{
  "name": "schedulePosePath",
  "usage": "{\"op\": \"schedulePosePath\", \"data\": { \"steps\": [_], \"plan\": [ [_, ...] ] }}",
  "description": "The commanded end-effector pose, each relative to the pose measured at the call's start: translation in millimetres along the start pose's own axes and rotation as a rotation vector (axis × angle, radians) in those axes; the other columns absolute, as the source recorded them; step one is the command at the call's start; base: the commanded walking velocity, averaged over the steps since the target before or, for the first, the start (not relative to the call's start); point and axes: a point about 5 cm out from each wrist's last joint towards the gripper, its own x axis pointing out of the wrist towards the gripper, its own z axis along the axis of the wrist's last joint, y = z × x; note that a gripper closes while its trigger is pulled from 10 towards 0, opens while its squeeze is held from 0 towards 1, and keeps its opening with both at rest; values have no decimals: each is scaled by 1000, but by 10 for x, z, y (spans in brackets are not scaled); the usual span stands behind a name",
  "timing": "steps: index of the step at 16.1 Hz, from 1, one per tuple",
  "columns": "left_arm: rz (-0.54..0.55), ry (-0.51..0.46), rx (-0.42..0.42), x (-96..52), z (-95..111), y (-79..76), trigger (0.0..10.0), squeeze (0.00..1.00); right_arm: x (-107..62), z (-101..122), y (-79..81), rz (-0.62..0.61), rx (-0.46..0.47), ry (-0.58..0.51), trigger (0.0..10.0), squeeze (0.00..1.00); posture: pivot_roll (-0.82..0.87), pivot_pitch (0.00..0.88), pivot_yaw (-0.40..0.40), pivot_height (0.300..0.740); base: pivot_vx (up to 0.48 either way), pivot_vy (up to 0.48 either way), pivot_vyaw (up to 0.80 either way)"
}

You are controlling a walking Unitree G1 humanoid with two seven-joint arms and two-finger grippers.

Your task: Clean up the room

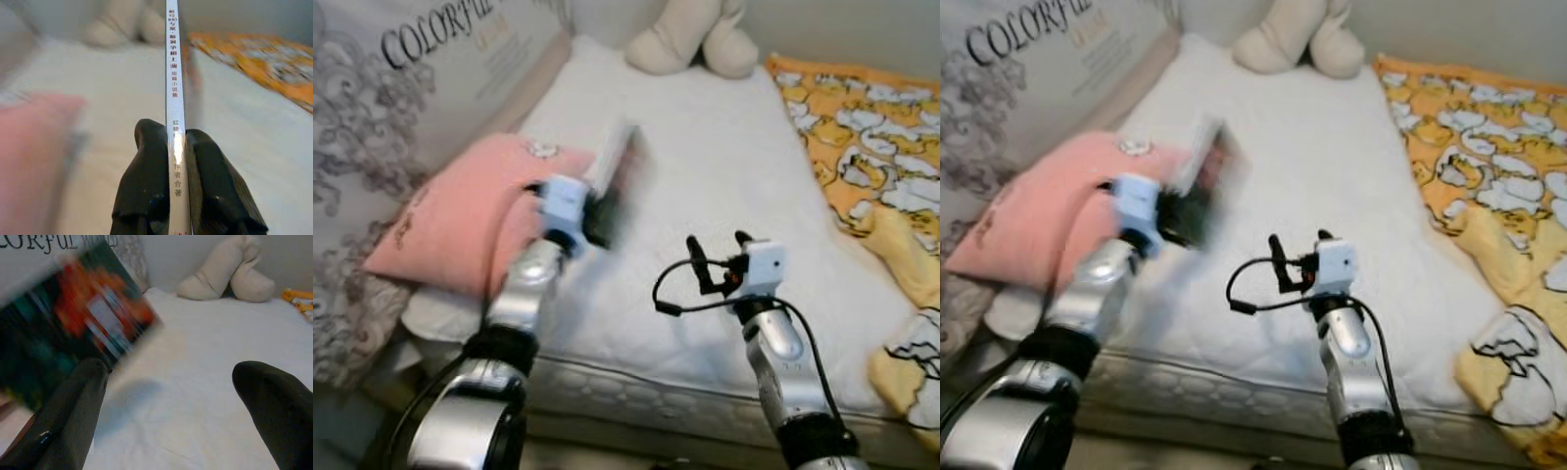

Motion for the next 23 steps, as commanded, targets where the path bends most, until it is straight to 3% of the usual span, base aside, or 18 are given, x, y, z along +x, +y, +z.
{"op": "schedulePosePath", "data": {
  "steps": [1,2,4,5,7,9,10,11,13,14,15,18,21,23],
  "plan": [
    [-1,-5,-2,15,76,95,10000,0,5,49,30,9,-4,-17,10000,251,31,0,-51,740,0,0,0],
    [-54,23,-2,113,170,101,10000,0,-81,39,14,26,-23,-11,10000,251,10,0,-46,740,0,0,0],
    [-106,59,-95,150,152,62,10000,0,-210,21,-46,4,-31,5,10000,251,-38,12,-48,740,0,0,0],
    [-155,130,-207,152,44,5,10000,0,-348,15,-99,-13,-40,25,10000,255,-77,43,-49,740,0,0,0],
    [-166,249,-263,90,-187,-49,10000,0,-534,21,-140,-6,-66,49,10000,255,-143,84,-47,740,0,0,0],
    [-66,359,-287,-37,-440,45,10000,0,-730,17,-182,-40,-77,90,10000,255,-187,117,-45,740,0,0,0],
    [-29,360,-436,-76,-472,101,10000,0,-840,49,-145,-42,-77,105,10000,251,-217,128,-32,740,0,0,0],
    [-23,340,-509,-72,-453,111,10000,0,-880,56,-133,-44,-78,112,10000,255,-225,128,-29,740,0,0,0],
    [44,325,-529,-91,-445,203,10000,0,-928,62,-136,-61,-73,124,10000,255,-228,126,-24,740,0,0,0],
    [94,311,-513,-103,-426,278,10000,0,-935,63,-131,-61,-73,128,10000,251,-229,123,-22,740,0,0,0],
    [190,266,-475,-124,-349,447,10000,0,-933,64,-134,-62,-73,131,10000,251,-225,114,-19,740,0,0,0],
    [314,233,-239,-217,-192,785,10000,0,-899,78,-113,-61,-69,145,10000,255,-210,104,-22,740,0,0,0],
    [362,203,-179,-277,-136,920,10000,0,-878,75,-109,-54,-69,150,10000,259,-197,97,-29,740,0,0,0],
    [373,249,-77,-342,-189,974,10000,0,-857,68,-109,-47,-71,157,10000,255,-186,92,-35,740,0,0,0]
  ]
}}
